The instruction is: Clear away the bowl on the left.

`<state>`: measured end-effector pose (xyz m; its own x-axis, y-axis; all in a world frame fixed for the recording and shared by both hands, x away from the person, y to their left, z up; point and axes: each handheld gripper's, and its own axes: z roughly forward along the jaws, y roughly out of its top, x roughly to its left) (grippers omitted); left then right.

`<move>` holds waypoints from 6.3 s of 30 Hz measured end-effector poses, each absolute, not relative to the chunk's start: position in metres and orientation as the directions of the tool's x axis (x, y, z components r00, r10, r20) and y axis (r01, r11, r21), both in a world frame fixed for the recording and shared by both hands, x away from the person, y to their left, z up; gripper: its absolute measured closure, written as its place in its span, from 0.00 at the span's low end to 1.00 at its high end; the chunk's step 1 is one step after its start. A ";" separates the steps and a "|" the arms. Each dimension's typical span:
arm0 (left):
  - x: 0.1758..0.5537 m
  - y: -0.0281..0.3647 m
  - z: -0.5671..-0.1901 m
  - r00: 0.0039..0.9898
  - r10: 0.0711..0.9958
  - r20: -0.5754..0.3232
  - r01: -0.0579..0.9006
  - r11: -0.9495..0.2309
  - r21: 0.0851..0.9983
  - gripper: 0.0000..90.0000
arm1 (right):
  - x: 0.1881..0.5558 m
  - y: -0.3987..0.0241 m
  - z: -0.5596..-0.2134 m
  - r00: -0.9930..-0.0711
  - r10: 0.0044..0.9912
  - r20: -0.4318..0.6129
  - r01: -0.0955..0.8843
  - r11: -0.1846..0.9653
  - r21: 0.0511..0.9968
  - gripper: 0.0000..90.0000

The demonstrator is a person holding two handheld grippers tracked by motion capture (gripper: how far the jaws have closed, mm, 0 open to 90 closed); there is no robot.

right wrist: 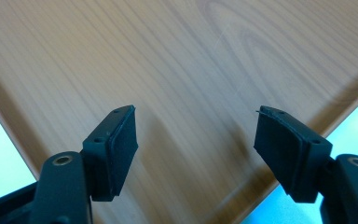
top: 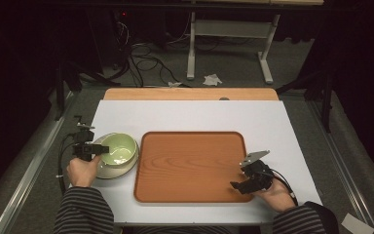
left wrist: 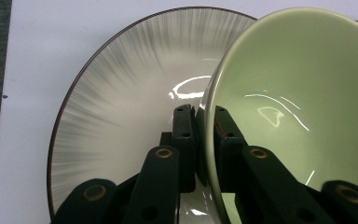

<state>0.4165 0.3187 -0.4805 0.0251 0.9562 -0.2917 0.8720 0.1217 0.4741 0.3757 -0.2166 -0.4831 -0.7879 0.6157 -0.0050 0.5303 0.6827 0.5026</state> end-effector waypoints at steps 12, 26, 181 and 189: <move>0.415 0.321 -0.477 0.032 0.948 -0.317 0.857 0.138 0.496 0.92 | 0.375 -0.217 -0.483 -0.786 0.619 -0.004 0.534 0.681 0.501 0.35; 0.414 0.321 -0.474 0.033 0.949 -0.313 0.845 0.141 0.516 0.92 | 0.376 -0.217 -0.483 -0.786 0.619 -0.002 0.534 0.679 0.504 0.35; 0.467 0.079 -0.472 0.563 0.744 -0.361 0.786 -0.345 0.514 0.89 | 0.376 -0.219 -0.482 -0.785 0.620 -0.011 0.529 0.678 0.510 0.35; 0.461 0.079 -0.468 0.583 0.752 -0.308 0.759 -0.369 0.536 0.70 | 0.376 -0.219 -0.482 -0.786 0.618 -0.014 0.527 0.681 0.509 0.35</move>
<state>0.4614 0.0793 -0.4678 0.5833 0.7515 -0.3080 0.7589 -0.3692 0.5365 0.3756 -0.2191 -0.4817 -0.7859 0.6182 -0.0135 0.5269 0.6809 0.5087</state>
